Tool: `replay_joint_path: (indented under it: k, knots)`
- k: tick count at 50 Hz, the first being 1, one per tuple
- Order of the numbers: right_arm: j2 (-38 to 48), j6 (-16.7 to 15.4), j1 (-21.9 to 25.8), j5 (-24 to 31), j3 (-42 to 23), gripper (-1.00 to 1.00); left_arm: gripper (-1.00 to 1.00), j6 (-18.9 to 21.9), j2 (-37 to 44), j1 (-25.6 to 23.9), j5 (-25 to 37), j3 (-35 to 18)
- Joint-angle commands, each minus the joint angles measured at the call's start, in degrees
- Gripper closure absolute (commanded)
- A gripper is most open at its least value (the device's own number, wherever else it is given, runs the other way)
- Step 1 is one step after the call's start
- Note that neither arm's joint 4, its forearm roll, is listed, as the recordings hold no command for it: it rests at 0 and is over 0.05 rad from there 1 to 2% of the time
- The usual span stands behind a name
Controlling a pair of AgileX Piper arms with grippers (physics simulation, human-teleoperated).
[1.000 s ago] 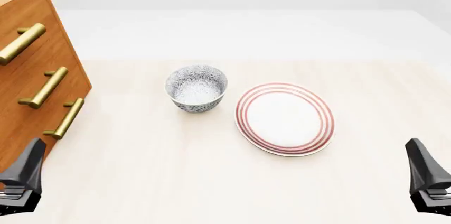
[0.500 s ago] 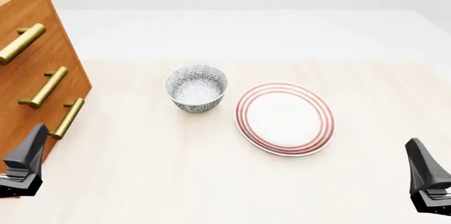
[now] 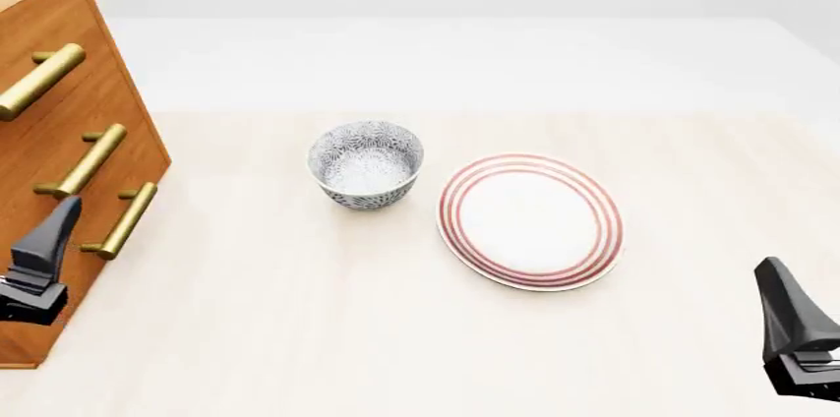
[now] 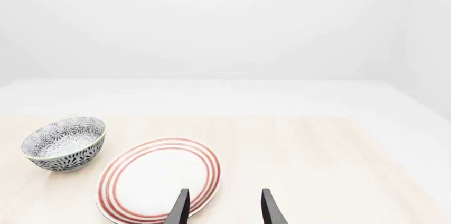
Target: Open the top drawer of the cabinet.
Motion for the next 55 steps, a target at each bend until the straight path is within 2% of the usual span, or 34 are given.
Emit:
replay_joint_path:
  k: [1,7,8,9,10,11,12,18,25,34,38,47,55]
  knots:
    - [-0.1,0.0,0.0,0.1,0.0,-1.00,-1.00,10.9,2.9,0.2,3.7,-4.6]
    - [-0.2,0.0,0.0,0.2,0.0,-1.00,-1.00,14.1,3.6,0.6,4.5,-6.1]
    - [-0.2,0.0,0.0,0.2,0.0,-1.00,-1.00,17.2,3.9,1.3,4.2,-5.7]
    - [-0.2,0.0,0.0,0.2,0.0,-1.00,-1.00,17.2,3.9,1.3,4.2,-5.7]
    - [-0.2,0.0,0.0,0.2,0.0,-1.00,-1.00,20.0,4.1,2.0,3.9,-5.4]
    - [-0.2,0.0,0.0,0.2,0.0,-1.00,-1.00,20.0,4.1,2.0,3.9,-5.4]
    - [-0.2,0.0,0.0,0.2,0.0,-1.00,-1.00,21.8,4.5,1.6,3.7,-5.8]
    - [-0.2,0.0,0.0,0.2,0.0,-1.00,-1.00,26.8,3.7,1.5,3.7,-6.9]
    - [-0.2,0.0,0.0,0.2,0.0,-1.00,-1.00,33.1,3.2,2.0,1.4,-6.0]
    - [-0.2,0.0,0.0,0.2,0.0,-1.00,-1.00,40.0,5.5,2.0,-3.4,-3.4]
    - [-0.2,0.0,0.0,0.2,0.0,-1.00,-1.00,44.2,6.8,2.7,-6.4,-1.8]
    - [-0.2,0.0,0.0,0.2,0.0,-1.00,-1.00,48.3,11.9,2.4,-11.8,-1.7]
    - [-0.2,0.0,0.0,0.2,0.0,-1.00,-1.00,54.1,17.2,5.4,-19.4,0.2]
